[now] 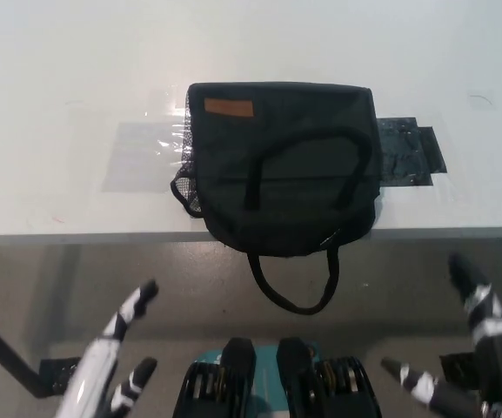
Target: A soft travel bag is kept infront of the robot in the middle of the desk and the robot uses both its hands to press it to reduce its size
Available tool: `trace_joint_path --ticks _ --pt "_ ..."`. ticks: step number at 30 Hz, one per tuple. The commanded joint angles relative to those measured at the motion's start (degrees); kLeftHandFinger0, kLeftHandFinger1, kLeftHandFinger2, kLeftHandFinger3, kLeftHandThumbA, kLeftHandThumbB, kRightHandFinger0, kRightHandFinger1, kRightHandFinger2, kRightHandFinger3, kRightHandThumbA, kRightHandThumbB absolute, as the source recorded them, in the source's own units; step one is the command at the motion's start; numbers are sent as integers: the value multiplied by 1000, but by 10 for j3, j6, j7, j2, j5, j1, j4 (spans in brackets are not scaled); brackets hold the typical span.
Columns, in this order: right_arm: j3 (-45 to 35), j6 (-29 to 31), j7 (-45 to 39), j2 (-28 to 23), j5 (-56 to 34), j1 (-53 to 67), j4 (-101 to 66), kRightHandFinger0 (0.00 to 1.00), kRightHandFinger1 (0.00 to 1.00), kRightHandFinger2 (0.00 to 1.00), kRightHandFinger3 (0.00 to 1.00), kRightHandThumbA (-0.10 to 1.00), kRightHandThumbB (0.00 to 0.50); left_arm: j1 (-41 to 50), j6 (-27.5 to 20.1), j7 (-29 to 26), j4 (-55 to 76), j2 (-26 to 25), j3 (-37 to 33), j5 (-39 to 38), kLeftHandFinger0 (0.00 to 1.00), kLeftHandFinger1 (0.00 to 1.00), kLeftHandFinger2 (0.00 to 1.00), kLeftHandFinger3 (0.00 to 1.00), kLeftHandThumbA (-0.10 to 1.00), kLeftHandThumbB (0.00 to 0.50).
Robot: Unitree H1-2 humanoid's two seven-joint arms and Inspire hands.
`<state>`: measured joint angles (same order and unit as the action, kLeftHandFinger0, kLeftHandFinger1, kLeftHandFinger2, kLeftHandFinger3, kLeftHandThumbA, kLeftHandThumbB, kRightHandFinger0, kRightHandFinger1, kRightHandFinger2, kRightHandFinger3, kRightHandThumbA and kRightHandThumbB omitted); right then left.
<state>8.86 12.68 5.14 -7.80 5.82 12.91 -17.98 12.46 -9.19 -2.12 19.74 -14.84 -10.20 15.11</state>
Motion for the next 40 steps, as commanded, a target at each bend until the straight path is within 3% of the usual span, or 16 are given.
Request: trace_joint_path --ticks 1,4,8,10,11,17,21,28,35,40 --pt "2 142 -9 20 -40 -1 121 1000 1000 1000 1000 1000 176 -2 -103 -8 -74 6 -3 2 1000 1000 1000 1000 1000 249" --pt "1 142 -13 25 -40 -14 149 1000 1000 1000 1000 1000 144 -15 -75 15 -112 12 2 -44 1000 1000 1000 1000 1000 245" --pt "-2 142 -15 28 -31 -34 172 1000 1000 1000 1000 1000 178 -30 -28 43 -136 18 12 -88 1000 1000 1000 1000 1000 237" --pt "-3 142 -17 29 -29 -40 176 1000 1000 1000 1000 1000 169 -34 -29 45 -139 18 12 -75 1000 1000 1000 1000 1000 248" --pt "-5 142 -17 28 -29 -46 182 1000 1000 1000 1000 1000 190 -41 -25 47 -140 19 12 -70 1000 1000 1000 1000 1000 265" --pt "-6 142 -21 31 -24 -59 190 1000 1000 1000 1000 1000 214 -47 4 58 -129 20 15 -66 1000 1000 1000 1000 1000 248" --pt "-9 142 -25 32 -21 -57 184 1000 1000 1000 1000 1000 216 -49 -1 59 -129 18 16 -58 1000 1000 1000 1000 1000 204" --pt "-11 140 -31 32 -16 -61 186 1000 1000 1000 1000 1000 225 -51 10 65 -126 20 19 -56 1000 1000 1000 1000 1000 190" --pt "-10 141 -38 29 -14 -65 187 1000 1000 1000 1000 1000 197 -53 20 68 -120 19 19 -45 1000 1000 1000 1000 1000 167" --pt "-9 137 -45 28 -20 -64 188 1000 1000 1000 1000 1000 211 -52 22 74 -119 18 18 -50 1000 1000 1000 1000 1000 161"
